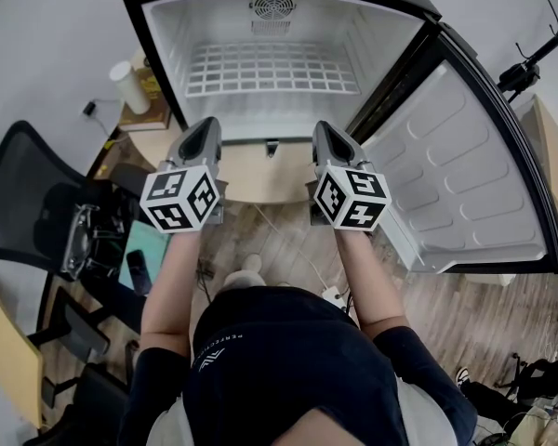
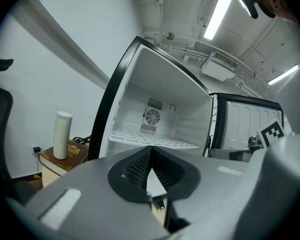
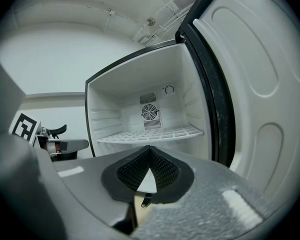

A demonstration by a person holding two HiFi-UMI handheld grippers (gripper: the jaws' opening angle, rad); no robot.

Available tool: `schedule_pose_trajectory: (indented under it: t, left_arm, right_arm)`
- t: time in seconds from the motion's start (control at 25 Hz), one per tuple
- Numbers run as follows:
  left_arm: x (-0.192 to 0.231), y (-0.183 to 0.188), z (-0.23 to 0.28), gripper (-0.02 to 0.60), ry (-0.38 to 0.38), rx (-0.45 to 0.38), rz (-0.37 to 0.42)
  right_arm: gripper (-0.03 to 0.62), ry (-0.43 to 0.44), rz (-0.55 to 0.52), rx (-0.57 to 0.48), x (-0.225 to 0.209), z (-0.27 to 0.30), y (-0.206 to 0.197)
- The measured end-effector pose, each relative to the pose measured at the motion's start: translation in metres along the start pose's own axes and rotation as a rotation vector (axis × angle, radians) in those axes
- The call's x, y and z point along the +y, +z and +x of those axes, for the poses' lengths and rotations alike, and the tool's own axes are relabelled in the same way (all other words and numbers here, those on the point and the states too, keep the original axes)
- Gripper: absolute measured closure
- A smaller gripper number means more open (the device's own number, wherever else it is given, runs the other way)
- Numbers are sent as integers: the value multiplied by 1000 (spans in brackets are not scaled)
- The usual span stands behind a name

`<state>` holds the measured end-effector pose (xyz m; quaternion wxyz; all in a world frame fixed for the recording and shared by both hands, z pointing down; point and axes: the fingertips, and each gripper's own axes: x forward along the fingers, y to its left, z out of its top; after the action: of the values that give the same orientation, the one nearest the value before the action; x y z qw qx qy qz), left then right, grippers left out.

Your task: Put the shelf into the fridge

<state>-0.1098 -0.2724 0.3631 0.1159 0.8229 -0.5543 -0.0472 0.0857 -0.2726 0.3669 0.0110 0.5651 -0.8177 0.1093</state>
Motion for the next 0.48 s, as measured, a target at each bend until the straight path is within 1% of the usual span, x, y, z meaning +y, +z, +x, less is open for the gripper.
schedule_pose_trajectory:
  t: [0.48]
  left_arm:
    - [1, -3, -3, 566, 5, 9, -10]
  right_arm:
    - [592, -10, 10, -5, -1, -3, 0]
